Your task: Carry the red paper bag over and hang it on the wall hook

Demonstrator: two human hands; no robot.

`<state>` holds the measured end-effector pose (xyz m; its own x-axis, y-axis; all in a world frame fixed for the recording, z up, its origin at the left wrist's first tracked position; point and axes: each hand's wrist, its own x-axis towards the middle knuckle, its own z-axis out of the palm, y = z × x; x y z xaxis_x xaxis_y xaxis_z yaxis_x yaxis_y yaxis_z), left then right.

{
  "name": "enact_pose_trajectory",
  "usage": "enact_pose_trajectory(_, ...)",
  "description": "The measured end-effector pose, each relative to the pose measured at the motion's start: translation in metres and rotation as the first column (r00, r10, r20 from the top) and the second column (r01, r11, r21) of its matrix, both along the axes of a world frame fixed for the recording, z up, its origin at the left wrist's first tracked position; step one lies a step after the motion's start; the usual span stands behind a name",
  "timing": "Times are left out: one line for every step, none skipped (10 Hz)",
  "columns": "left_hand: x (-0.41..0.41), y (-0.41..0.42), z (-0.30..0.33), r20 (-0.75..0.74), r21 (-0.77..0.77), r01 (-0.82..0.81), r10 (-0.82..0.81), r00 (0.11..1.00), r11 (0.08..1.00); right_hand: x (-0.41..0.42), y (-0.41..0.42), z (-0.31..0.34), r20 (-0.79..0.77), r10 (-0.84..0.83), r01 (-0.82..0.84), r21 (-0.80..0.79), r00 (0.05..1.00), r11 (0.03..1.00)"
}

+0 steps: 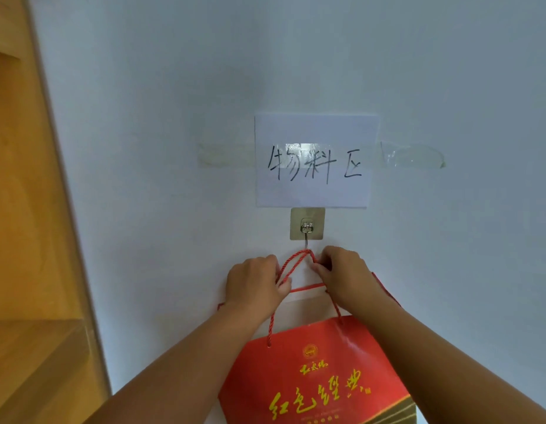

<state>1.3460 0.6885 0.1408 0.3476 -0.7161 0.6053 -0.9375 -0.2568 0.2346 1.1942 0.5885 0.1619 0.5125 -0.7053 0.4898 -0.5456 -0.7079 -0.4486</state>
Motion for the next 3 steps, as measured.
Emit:
enact_pose_trajectory(-0.009, 0.007, -0.008, -0.007, -0.141, 0.103, -0.105, 0.994, 0.985, -0.007, 0.016, -0.009, -0.127, -0.05, 0.028, -0.173, 0.991, 0.984)
enact_pose_trajectory(-0.017, 0.02, -0.02, -0.015, -0.193, 0.168, -0.174, 0.985, 0.967, -0.019, 0.036, -0.024, -0.118, -0.074, 0.044, -0.233, 0.99, 0.972)
enact_pose_trajectory(-0.025, 0.033, -0.035, 0.013, -0.179, 0.116, -0.116, 0.993, 0.977, -0.043, 0.053, -0.044, -0.095, -0.106, 0.072, -0.313, 0.99, 0.947)
